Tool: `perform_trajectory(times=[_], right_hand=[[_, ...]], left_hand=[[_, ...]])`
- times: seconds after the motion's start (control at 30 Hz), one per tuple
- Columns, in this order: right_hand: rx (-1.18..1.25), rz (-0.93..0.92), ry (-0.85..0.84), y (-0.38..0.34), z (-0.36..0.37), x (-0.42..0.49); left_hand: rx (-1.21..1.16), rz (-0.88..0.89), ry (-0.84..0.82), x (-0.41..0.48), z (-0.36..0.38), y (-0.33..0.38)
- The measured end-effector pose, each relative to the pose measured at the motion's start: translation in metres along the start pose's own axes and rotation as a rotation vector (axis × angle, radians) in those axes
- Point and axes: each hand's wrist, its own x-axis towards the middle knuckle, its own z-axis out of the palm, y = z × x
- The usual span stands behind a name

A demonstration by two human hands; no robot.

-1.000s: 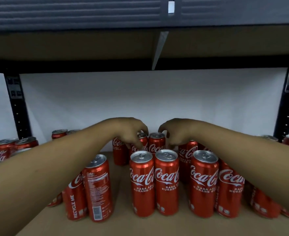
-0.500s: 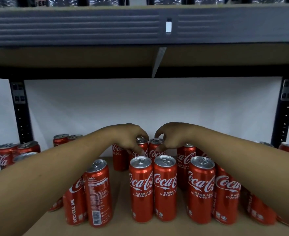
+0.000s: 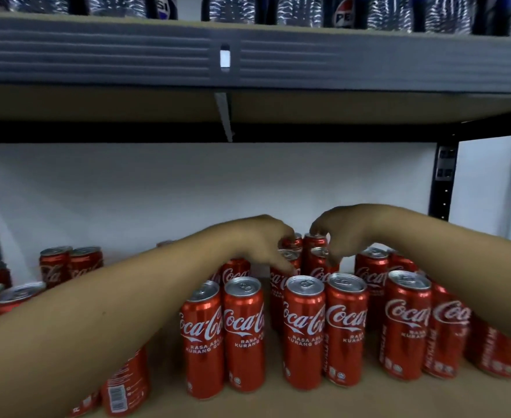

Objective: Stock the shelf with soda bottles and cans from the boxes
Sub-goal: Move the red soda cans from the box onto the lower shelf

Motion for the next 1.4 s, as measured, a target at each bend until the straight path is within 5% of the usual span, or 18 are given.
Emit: perform_trajectory(times=[0.13,0.63,1.03,1.4], right_hand=[[0.015,-0.031,-0.029,0.005,0.019,0.004],[0.120,-0.148,0.188,0.018,0.023,-0.021],[0.261,-0.321,0.418,-0.064,0.017,-0.148],[0.398,-0.491,0.353,-0.186,0.021,-0.194]], left_hand=[[0.052,0.017,-0.086,0.019,0.014,0.008],[-0.009,-0.028,0.051,-0.001,0.003,0.019],[0.088,-0.345,0.179,-0.257,-0.032,0.044],[0.048,-0.620,0.155,-0.409,-0.032,0.063]])
